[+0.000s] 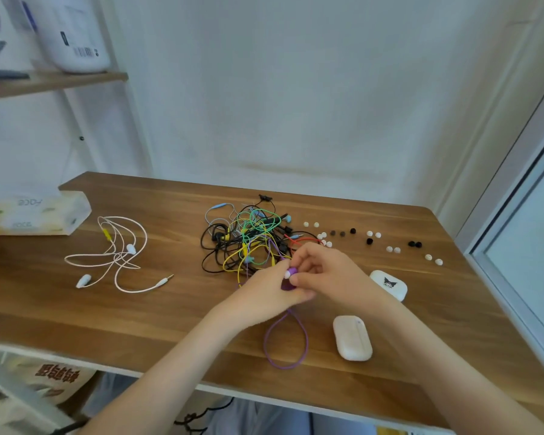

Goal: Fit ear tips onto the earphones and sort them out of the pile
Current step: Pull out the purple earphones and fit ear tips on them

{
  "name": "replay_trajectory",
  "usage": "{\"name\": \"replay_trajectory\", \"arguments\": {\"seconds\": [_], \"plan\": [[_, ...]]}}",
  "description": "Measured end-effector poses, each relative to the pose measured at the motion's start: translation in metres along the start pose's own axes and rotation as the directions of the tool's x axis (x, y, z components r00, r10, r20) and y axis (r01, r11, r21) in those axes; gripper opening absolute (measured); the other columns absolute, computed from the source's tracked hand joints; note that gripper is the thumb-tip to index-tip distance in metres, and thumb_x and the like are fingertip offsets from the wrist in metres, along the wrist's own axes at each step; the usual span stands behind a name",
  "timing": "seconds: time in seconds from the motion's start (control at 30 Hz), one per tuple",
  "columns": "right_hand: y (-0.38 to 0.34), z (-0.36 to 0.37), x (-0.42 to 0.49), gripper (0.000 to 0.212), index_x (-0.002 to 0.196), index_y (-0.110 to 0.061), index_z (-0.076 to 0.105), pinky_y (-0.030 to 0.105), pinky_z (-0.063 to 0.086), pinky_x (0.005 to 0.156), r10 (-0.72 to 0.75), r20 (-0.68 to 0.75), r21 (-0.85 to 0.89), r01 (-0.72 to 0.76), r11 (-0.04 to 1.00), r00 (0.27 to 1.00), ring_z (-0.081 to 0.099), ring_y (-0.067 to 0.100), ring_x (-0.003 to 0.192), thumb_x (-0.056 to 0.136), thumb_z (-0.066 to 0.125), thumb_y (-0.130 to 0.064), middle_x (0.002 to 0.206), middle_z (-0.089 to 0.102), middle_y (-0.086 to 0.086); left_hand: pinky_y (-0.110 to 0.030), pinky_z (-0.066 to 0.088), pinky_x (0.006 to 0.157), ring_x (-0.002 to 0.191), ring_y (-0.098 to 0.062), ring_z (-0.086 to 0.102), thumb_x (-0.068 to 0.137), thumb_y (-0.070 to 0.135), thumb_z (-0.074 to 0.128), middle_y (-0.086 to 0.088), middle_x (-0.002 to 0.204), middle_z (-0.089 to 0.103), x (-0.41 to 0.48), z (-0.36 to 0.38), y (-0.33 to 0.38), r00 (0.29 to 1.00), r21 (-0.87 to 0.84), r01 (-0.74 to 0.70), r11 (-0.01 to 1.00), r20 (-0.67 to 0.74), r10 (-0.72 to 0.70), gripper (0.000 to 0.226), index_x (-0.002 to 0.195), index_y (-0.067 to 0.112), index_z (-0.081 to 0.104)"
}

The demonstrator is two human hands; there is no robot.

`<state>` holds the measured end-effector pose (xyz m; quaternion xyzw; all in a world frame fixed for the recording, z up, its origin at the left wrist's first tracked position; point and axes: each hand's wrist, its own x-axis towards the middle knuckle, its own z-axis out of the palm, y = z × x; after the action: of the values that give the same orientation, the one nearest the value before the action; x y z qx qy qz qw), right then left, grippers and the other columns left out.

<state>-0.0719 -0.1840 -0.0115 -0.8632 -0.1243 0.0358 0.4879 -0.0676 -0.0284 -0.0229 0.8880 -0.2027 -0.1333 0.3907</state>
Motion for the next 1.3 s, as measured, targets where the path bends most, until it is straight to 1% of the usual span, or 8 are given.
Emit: {"name": "replay_trajectory", "arguments": {"seconds": [0.17,0.33,0.57,0.7,0.83,0.97,1.13,1.3], "plan": [[-0.004,0.003,0.000,0.029,0.100,-0.013,0.059,0.023,0.051,0.073,-0.051,-0.052,0.299,0.064,0.952,0.997,0.060,0.008,0.073,0.091,0.046,0.011,0.085,0.064,0.002,-0.019,0.034,0.051,0.051,-0.003,0.044,0.094,0.026,0.051,0.011,0.060,0.053,-0.004,-0.017,0.000,0.991,-0.235,0.008,0.972,-0.128,-0.039,0.017,0.080,0.024,0.060],[-0.004,0.021,-0.002,0.039,0.121,-0.019,0.050,0.016,0.041,0.075,-0.008,0.347,-0.096,0.044,0.994,0.938,0.048,0.004,0.082,0.086,0.068,-0.014,0.103,0.051,-0.006,-0.019,0.020,0.043,0.039,-0.006,0.027,0.087,0.006,0.046,0.007,0.049,0.039,-0.013,-0.044,-0.003,0.986,-0.407,0.028,0.913,-0.141,-0.092,0.025,0.068,0.016,0.057],[-0.003,0.054,0.005,0.023,0.108,-0.019,0.056,0.024,0.035,0.076,-0.061,0.366,-0.466,0.239,0.852,0.929,0.044,0.010,0.083,0.087,0.066,-0.022,0.092,0.042,-0.007,-0.028,0.028,0.056,0.047,-0.007,0.035,0.094,0.042,0.052,0.007,0.050,0.038,-0.024,-0.065,-0.031,0.978,0.038,0.065,0.997,-0.201,-0.056,0.043,0.058,0.020,0.052],[-0.005,0.059,0.013,0.004,0.095,-0.015,0.059,0.027,0.040,0.080,-0.115,0.328,-0.521,0.281,0.806,0.938,0.040,0.007,0.085,0.091,0.059,-0.015,0.094,0.041,-0.005,-0.029,0.036,0.063,0.064,-0.011,0.049,0.096,0.036,0.051,0.006,0.064,0.054,-0.028,-0.069,-0.044,0.980,0.250,0.143,0.958,-0.172,-0.102,0.030,0.076,0.019,0.067],[-0.005,0.064,0.023,0.022,0.107,-0.018,0.050,0.029,0.043,0.087,-0.194,0.245,-0.461,0.290,0.839,0.950,0.041,0.007,0.092,0.088,0.062,-0.015,0.096,0.040,-0.011,-0.025,0.035,0.066,0.074,-0.013,0.051,0.094,0.019,0.044,0.015,0.069,0.054,-0.029,-0.070,-0.053,0.963,0.316,0.232,0.920,-0.207,-0.172,0.023,0.093,0.024,0.067],[-0.010,0.076,0.035,0.053,0.136,-0.018,0.042,0.026,0.033,0.093,-0.210,0.300,-0.496,0.340,0.799,0.931,0.034,0.009,0.102,0.089,0.065,-0.025,0.106,0.038,-0.006,-0.026,0.037,0.062,0.062,-0.007,0.049,0.090,0.013,0.045,0.009,0.068,0.058,-0.032,-0.076,-0.056,0.966,0.185,0.155,0.970,-0.232,-0.110,0.029,0.078,0.031,0.063],[-0.006,0.084,0.049,0.010,0.098,-0.009,0.066,0.026,0.033,0.086,-0.346,0.259,-0.472,0.430,0.769,0.902,0.040,0.017,0.095,0.089,0.062,-0.013,0.095,0.045,0.004,-0.023,0.021,0.045,0.043,-0.009,0.027,0.090,-0.002,0.043,0.007,0.048,0.032,-0.040,-0.088,-0.045,0.961,-0.356,-0.018,0.934,-0.264,-0.082,0.029,0.077,0.016,0.062],[-0.027,0.065,0.046,0.023,0.109,-0.011,0.057,0.023,0.037,0.087,-0.249,0.162,-0.103,0.267,0.958,0.955,0.049,0.006,0.103,0.086,0.056,-0.007,0.109,0.057,-0.001,-0.017,0.034,0.049,0.040,-0.007,0.038,0.096,0.003,0.045,0.003,0.047,0.042,-0.040,-0.096,-0.039,0.948,-0.384,-0.118,0.916,-0.319,-0.011,0.025,0.086,0.017,0.063]]}}
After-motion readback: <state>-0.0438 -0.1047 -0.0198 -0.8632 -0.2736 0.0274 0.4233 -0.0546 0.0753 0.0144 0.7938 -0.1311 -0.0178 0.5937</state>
